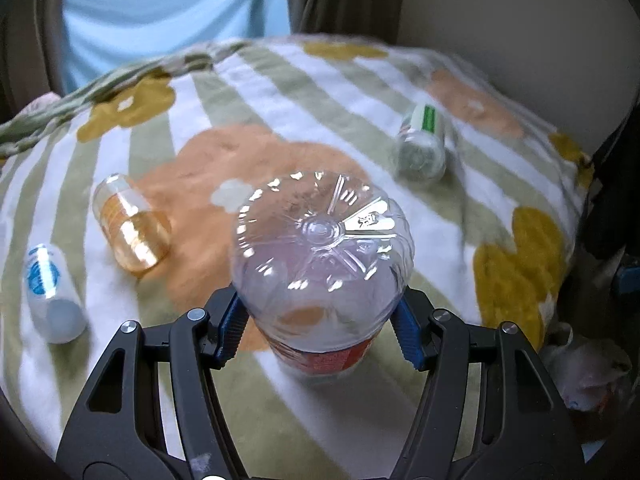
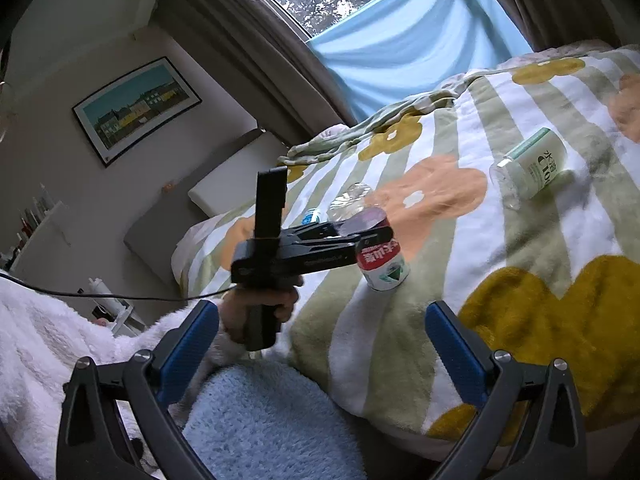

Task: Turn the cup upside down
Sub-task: 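Turn the bottle base-up with the left tool, lower it onto the bed, open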

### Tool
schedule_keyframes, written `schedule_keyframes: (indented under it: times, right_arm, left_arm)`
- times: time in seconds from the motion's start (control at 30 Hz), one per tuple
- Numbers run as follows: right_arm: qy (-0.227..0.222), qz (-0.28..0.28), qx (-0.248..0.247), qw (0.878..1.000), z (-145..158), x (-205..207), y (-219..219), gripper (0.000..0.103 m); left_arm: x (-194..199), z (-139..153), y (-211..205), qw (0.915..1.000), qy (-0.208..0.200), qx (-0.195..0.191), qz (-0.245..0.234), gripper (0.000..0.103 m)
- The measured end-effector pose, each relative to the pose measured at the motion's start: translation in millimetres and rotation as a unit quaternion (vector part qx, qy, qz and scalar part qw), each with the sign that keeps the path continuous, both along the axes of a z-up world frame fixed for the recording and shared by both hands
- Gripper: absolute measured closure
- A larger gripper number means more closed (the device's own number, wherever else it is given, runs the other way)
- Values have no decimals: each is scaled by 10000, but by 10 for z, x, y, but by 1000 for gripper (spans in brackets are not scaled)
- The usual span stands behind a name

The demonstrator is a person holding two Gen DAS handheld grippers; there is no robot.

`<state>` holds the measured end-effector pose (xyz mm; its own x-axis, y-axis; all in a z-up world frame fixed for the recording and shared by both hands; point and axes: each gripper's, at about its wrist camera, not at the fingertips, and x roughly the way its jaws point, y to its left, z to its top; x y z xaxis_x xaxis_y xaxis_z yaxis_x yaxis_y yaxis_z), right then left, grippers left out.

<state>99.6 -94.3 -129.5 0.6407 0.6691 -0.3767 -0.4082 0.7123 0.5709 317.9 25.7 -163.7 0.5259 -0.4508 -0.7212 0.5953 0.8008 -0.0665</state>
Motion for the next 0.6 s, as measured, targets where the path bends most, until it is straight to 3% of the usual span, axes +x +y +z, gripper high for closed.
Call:
schedule_keyframes:
  times: [0.13,0.33,0.4,0.47,0.6]
  right_arm:
    - [-86,-74,-282,9995,46,12,58,0]
    - [-159,-52,-576,9982,72,21,138,0]
    - [-169,-48,-604,9980,73,9,149,0]
    - [-172,-52,-607,9980,73,9,144,0]
    - [-162,-67,-602,9980,69,-1,152,0]
  left_arm:
    - [38,-32,19,9993,337,99,88,43]
    - [12,-35,10,9994,292,183,103,43]
    - [-6,-24,-7,9993,225,289,115,34]
    - [-28,-7,-24,9989,126,429,158,0]
    - [-43,17,-30,9986,67,519,119,0]
